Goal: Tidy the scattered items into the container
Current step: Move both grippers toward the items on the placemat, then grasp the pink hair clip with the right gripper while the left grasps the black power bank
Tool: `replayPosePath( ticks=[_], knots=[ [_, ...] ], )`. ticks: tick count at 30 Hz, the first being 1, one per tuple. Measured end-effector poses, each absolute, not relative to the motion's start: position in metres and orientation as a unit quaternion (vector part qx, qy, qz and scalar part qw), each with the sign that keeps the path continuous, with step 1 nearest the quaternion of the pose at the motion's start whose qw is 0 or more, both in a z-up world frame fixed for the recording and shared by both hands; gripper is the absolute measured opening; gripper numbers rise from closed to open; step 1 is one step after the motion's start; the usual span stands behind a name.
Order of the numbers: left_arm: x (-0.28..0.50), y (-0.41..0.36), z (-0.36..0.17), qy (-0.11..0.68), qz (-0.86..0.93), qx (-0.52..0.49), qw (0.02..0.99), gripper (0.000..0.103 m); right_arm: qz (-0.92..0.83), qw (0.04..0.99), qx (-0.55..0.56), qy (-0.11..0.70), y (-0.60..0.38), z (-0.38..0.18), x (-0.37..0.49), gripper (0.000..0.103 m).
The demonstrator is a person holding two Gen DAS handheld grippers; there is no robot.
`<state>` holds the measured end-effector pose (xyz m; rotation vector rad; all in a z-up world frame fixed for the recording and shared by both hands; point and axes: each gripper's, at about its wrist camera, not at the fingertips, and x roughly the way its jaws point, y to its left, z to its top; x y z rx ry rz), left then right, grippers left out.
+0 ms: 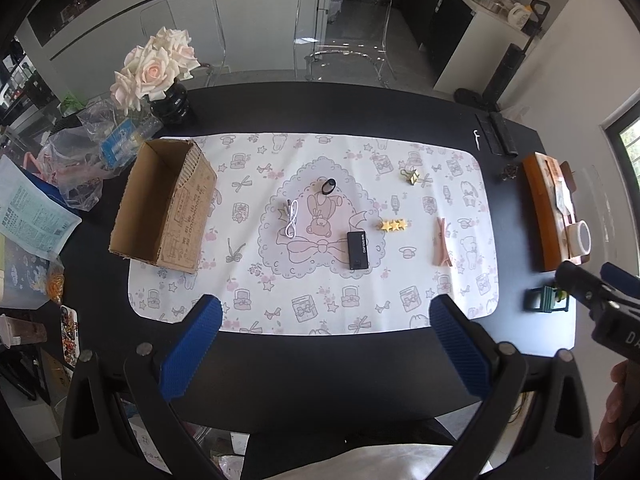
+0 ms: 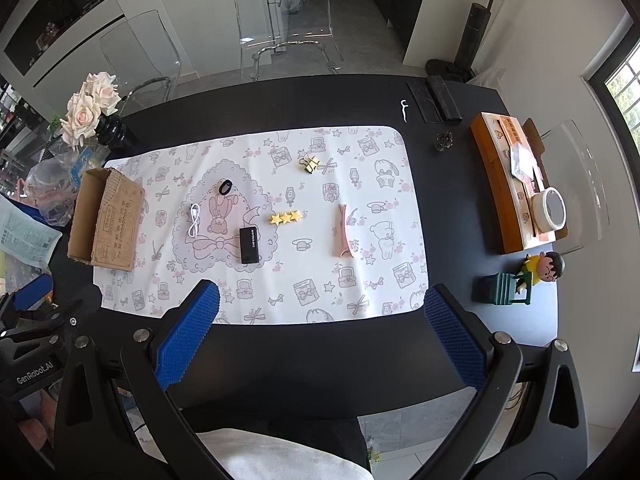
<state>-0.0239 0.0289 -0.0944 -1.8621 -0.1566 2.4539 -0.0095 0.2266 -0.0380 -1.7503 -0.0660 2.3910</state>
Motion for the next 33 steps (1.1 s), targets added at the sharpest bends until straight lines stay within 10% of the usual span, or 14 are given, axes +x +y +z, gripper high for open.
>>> replayPosePath(
  ticks=[21,33],
  knots=[
    [-0.082,0.112,-0.333,-0.043,0.751,-0.657,0.044,0.103,0.768,0.075,-0.635,-0.036,0.303,-0.263,-0.083,0.103],
    [-0.098,0.11,-0.377,-0.057,0.754,-0.654,0.013,0.101,0.757,0.076,-0.649,-0.031,0.327,-0.333,-0.103,0.099]
  ],
)
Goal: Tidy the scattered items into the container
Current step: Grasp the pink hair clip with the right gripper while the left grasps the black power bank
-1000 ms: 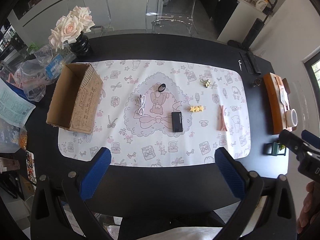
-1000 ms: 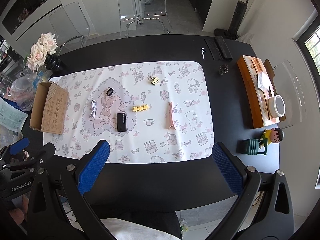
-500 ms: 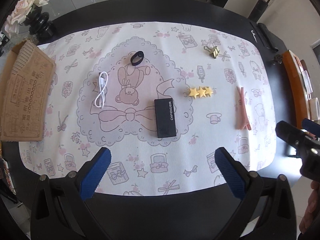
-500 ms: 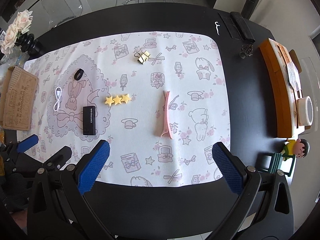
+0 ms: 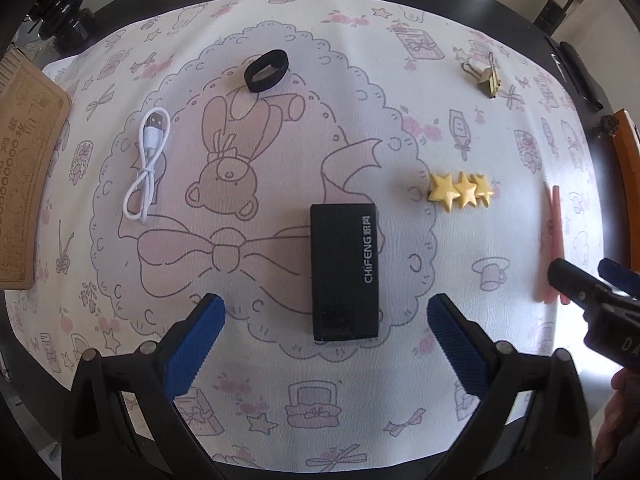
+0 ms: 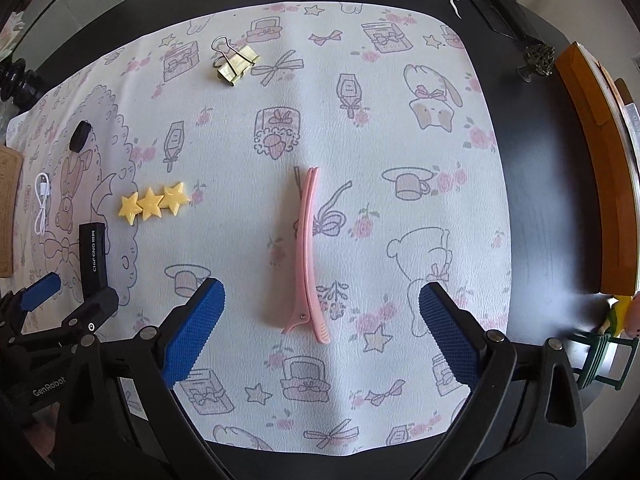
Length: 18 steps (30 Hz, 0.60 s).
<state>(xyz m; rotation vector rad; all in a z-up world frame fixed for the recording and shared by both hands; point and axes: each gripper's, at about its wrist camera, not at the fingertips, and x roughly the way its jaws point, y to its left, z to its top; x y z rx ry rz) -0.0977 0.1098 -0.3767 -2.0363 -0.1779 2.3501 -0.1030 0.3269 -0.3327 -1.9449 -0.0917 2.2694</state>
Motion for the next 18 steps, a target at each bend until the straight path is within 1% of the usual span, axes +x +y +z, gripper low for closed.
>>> replayPosePath(
  ticks=[2,6,9,11,12,15,18],
  knots=[
    [-0.099,0.111,-0.379,-0.061,0.756,-0.652,0.012,0.101,0.756,0.075,-0.65,-0.029,0.327,-0.337,-0.105,0.099],
    [-0.1,0.116,-0.379,-0.043,0.761,-0.648,0.003,0.101,0.755,0.076,-0.65,-0.039,0.326,-0.343,-0.109,0.099],
    [-0.099,0.117,-0.379,-0.036,0.761,-0.648,-0.003,0.101,0.751,0.077,-0.655,-0.035,0.329,-0.349,-0.112,0.096],
    [-0.098,0.119,-0.379,-0.025,0.761,-0.648,-0.008,0.1,0.746,0.079,-0.66,-0.037,0.33,-0.354,-0.113,0.09],
    [-0.097,0.119,-0.379,-0.025,0.761,-0.648,-0.009,0.1,0.746,0.08,-0.661,-0.034,0.332,-0.355,-0.113,0.089],
    [-0.094,0.119,-0.377,-0.027,0.761,-0.648,-0.011,0.1,0.748,0.077,-0.659,-0.021,0.335,-0.357,-0.113,0.089],
    [-0.091,0.12,-0.375,-0.029,0.76,-0.649,-0.012,0.097,0.75,0.075,-0.657,-0.02,0.336,-0.36,-0.114,0.088]
  ],
)
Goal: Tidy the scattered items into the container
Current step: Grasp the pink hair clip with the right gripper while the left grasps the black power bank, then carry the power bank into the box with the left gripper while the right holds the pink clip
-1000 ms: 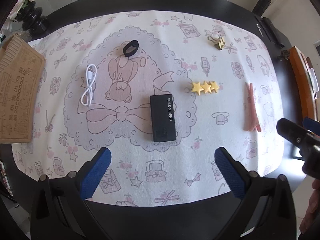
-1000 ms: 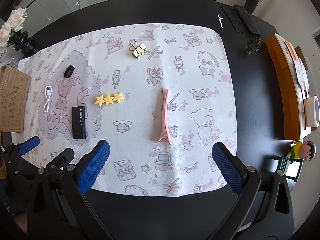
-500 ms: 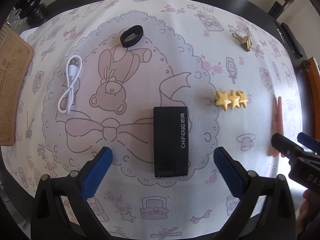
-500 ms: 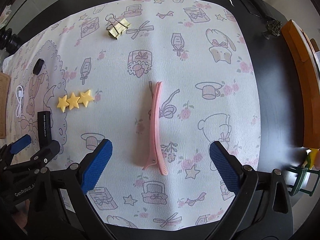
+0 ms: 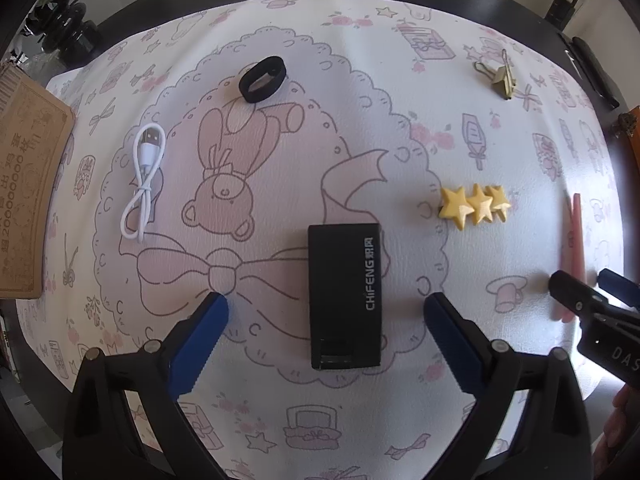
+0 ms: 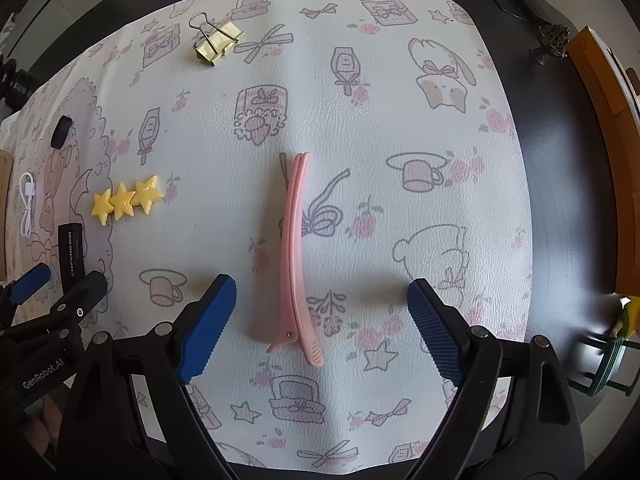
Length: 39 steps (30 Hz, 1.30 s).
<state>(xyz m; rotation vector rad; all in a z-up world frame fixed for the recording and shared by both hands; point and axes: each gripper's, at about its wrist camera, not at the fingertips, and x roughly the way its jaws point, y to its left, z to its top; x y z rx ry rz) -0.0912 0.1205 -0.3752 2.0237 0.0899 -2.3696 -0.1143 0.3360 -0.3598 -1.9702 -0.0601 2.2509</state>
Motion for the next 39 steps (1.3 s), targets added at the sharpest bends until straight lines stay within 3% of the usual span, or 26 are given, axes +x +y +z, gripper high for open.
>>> replayPosePath(
  ticks=[6,12,17,19,39],
  knots=[
    [-0.082,0.124,-0.367,0.025,-0.764,0.645,0.008,0.08,0.752,0.069,-0.655,-0.026,0.331,-0.358,-0.116,0.073],
    [-0.073,0.119,-0.36,0.03,-0.765,0.643,0.014,0.063,0.752,0.066,-0.655,-0.031,0.328,-0.354,-0.123,0.048],
    [-0.065,0.122,-0.353,0.022,-0.771,0.637,0.005,0.036,0.751,0.068,-0.656,-0.03,0.313,-0.344,-0.132,0.019],
    [-0.062,0.122,-0.351,0.023,-0.771,0.636,0.005,0.034,0.751,0.068,-0.656,-0.031,0.311,-0.345,-0.135,0.013],
    [-0.034,0.111,-0.315,0.044,-0.762,0.647,-0.003,0.032,0.752,0.077,-0.655,-0.029,0.283,-0.327,-0.172,0.011]
  ],
)
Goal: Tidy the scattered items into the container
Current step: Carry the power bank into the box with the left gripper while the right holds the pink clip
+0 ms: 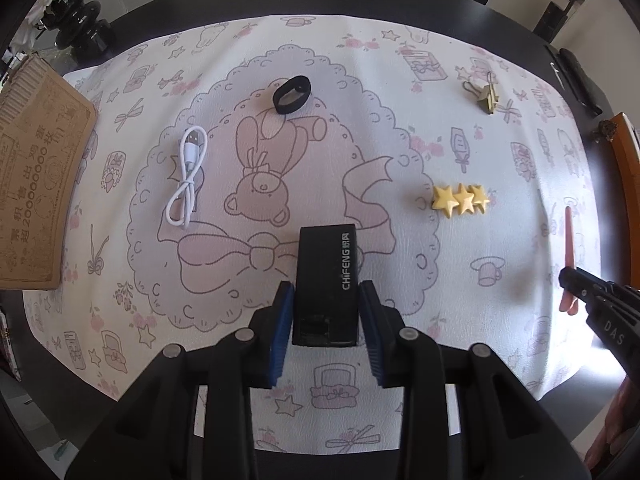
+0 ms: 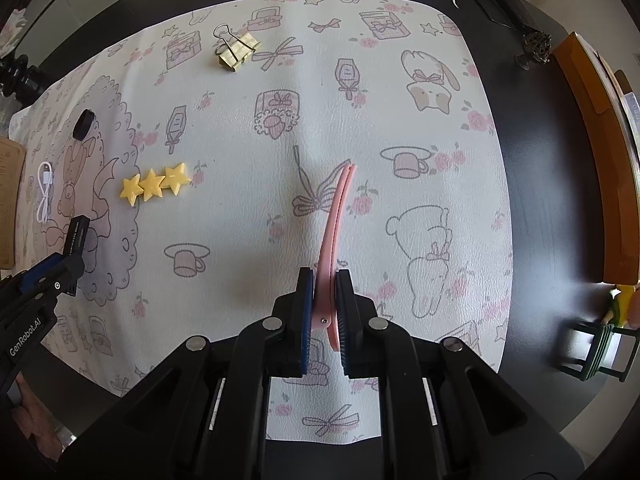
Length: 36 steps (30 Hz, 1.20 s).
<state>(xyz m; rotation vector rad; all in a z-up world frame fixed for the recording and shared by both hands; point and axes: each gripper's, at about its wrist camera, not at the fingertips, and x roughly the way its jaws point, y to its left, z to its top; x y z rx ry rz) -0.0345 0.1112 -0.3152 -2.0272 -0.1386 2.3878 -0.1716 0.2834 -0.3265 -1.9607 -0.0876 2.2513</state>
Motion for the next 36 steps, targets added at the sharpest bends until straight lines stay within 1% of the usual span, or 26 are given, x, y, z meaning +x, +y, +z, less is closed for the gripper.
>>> replayPosePath(
  ticks=[3,4,5,6,8,9,12,16,20,24,26,36],
  knots=[
    [-0.03,0.105,-0.285,-0.046,0.76,-0.648,0.003,0.032,0.752,0.082,-0.653,-0.03,0.27,-0.301,-0.178,0.011],
    [-0.04,0.079,-0.283,-0.048,0.761,-0.647,0.005,0.032,0.754,0.084,-0.651,-0.03,0.265,-0.288,-0.179,0.011],
    [-0.044,0.081,-0.266,-0.047,0.762,-0.646,0.005,0.032,0.755,0.086,-0.649,-0.029,0.261,-0.274,-0.179,0.011],
    [-0.052,0.078,-0.254,-0.047,0.763,-0.644,0.007,0.032,0.757,0.088,-0.647,-0.026,0.266,-0.256,-0.165,0.011],
    [-0.086,0.07,-0.243,-0.046,0.767,-0.639,0.01,0.032,0.765,0.088,-0.638,-0.022,0.291,-0.215,-0.102,0.011],
    [-0.087,0.066,-0.224,-0.045,0.77,-0.637,0.012,0.032,0.769,0.088,-0.632,-0.024,0.286,-0.193,-0.084,0.011],
    [-0.093,0.058,-0.179,-0.036,0.773,-0.633,0.02,0.032,0.778,0.089,-0.621,-0.018,0.271,-0.142,-0.072,0.011],
    [-0.077,0.037,-0.122,-0.033,0.779,-0.625,0.026,0.032,0.79,0.098,-0.605,-0.018,0.251,-0.084,-0.051,0.011],
    [-0.063,0.013,-0.083,-0.038,0.791,-0.61,0.03,0.032,0.802,0.095,-0.589,-0.014,0.226,-0.043,-0.038,0.011],
    [-0.054,-0.008,-0.063,-0.046,0.803,-0.594,0.028,0.032,0.812,0.088,-0.576,-0.02,0.2,-0.02,-0.03,0.011],
    [-0.051,-0.016,-0.061,-0.048,0.805,-0.59,0.028,0.032,0.815,0.087,-0.572,-0.026,0.188,-0.015,-0.028,0.011],
    [-0.043,-0.051,-0.067,-0.056,0.807,-0.587,0.023,0.032,0.817,0.073,-0.57,-0.04,0.139,-0.019,-0.022,0.011]
  ],
)
